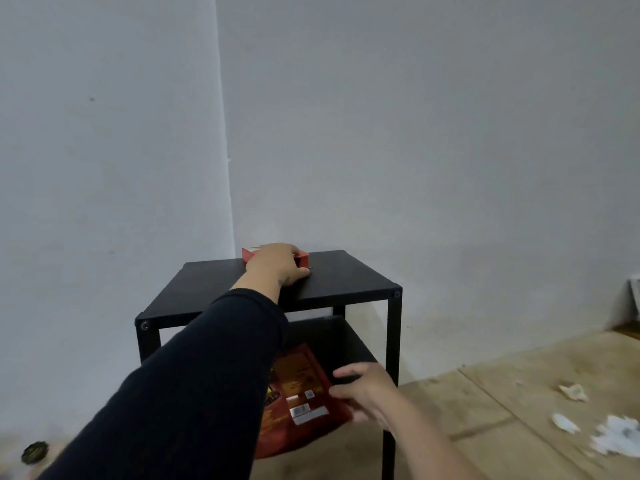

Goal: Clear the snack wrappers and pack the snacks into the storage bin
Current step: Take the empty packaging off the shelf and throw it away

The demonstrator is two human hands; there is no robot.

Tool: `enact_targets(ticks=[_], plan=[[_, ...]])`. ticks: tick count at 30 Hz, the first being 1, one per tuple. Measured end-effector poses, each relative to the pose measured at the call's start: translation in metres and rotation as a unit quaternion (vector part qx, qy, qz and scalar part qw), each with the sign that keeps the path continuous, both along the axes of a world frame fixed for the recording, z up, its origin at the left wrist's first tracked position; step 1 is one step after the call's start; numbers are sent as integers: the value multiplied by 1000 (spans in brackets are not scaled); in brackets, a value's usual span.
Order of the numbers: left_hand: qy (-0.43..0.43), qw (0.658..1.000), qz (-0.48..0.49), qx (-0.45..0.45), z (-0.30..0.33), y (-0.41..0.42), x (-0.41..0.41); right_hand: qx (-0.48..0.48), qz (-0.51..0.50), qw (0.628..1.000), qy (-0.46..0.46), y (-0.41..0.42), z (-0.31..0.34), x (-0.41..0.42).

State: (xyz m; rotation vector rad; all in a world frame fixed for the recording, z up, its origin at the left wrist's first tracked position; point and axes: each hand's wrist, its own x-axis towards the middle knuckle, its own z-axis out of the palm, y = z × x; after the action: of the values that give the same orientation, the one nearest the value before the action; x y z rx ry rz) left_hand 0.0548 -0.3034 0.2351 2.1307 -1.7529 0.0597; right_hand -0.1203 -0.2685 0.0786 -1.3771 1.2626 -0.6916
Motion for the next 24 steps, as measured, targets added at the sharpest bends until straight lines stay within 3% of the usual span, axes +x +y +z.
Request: enact_targets(ticks=[8, 15, 24], plan=[[-21, 998, -7, -53, -3, 20, 20, -3, 35, 998, 55, 1, 2, -2], [6, 997, -55, -61, -5, 88, 52, 53, -14, 998, -35, 38, 2, -4], [48, 990, -73, -109, -19, 170, 108, 50, -96, 991, -77, 111, -5, 23]])
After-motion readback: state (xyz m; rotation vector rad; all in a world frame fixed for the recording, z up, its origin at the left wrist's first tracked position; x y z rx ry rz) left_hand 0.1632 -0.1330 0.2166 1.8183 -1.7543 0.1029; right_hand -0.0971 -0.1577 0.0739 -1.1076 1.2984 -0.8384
